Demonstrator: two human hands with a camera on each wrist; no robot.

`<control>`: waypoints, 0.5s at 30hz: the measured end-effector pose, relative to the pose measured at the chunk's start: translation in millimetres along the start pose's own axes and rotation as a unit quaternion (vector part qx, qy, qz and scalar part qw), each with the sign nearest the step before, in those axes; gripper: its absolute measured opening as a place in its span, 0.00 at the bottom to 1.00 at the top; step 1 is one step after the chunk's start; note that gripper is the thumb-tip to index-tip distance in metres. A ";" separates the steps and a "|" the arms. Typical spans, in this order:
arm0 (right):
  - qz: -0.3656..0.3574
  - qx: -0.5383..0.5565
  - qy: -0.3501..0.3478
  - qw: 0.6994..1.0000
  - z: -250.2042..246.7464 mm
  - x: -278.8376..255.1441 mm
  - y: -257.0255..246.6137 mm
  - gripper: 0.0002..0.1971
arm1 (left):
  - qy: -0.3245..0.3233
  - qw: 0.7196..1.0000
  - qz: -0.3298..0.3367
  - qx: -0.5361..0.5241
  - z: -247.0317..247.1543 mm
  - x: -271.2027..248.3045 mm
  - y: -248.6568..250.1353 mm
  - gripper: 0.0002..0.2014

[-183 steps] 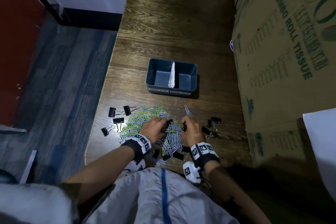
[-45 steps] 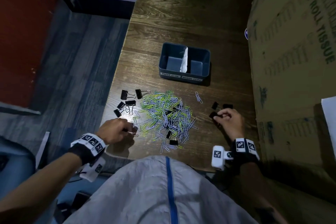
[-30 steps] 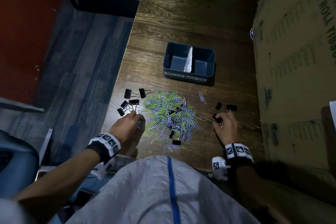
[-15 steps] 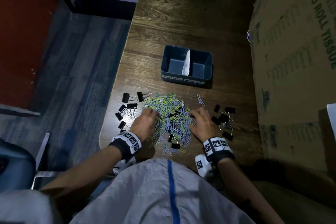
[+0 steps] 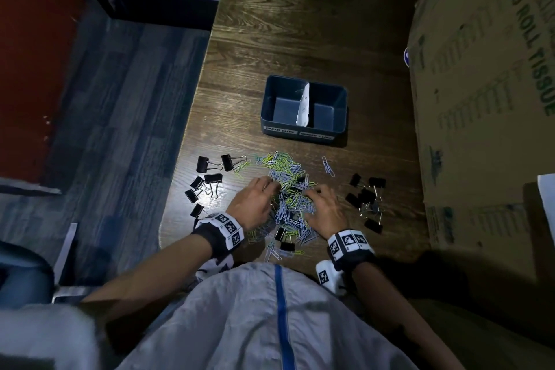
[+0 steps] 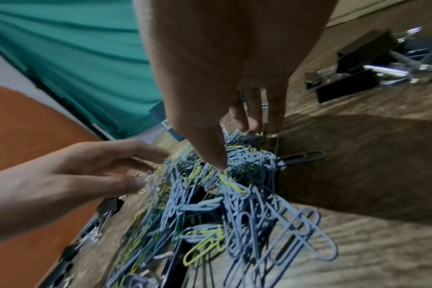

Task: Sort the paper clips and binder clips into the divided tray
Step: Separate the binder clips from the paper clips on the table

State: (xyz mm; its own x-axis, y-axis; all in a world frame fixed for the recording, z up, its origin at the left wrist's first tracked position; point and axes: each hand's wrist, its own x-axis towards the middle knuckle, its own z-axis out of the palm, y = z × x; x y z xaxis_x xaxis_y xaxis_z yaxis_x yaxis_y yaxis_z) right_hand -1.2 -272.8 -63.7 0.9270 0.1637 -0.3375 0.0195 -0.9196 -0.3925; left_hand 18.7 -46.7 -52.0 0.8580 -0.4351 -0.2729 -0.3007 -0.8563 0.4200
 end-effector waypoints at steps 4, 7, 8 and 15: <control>0.011 0.012 0.028 0.999 -8.2 7.8 -3.3 0.25 | 0.057 0.991 -0.121 0.006 -3.1 1.0 -9.4 0.33; 0.016 0.006 -0.023 1.000 -7.5 15.0 -16.9 0.32 | 0.001 0.984 -0.179 0.017 0.1 5.4 -5.4 0.35; 0.013 -0.002 -0.040 0.999 -6.4 15.9 -21.0 0.32 | -0.009 0.987 -0.161 0.019 1.9 5.8 -2.7 0.34; -0.005 0.010 -0.020 1.000 -6.4 15.7 -18.0 0.23 | 0.042 0.996 -0.066 -0.029 -2.1 3.5 -5.5 0.27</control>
State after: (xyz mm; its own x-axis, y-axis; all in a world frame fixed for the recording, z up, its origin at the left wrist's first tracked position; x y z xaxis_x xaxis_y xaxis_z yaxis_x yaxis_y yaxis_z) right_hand 15.4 -255.9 -56.4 0.9109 0.1883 -0.3673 0.0215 -0.9102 -0.4135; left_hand 24.2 -43.0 -53.5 0.9212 -0.2924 -0.2566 -0.1600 -0.8860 0.4351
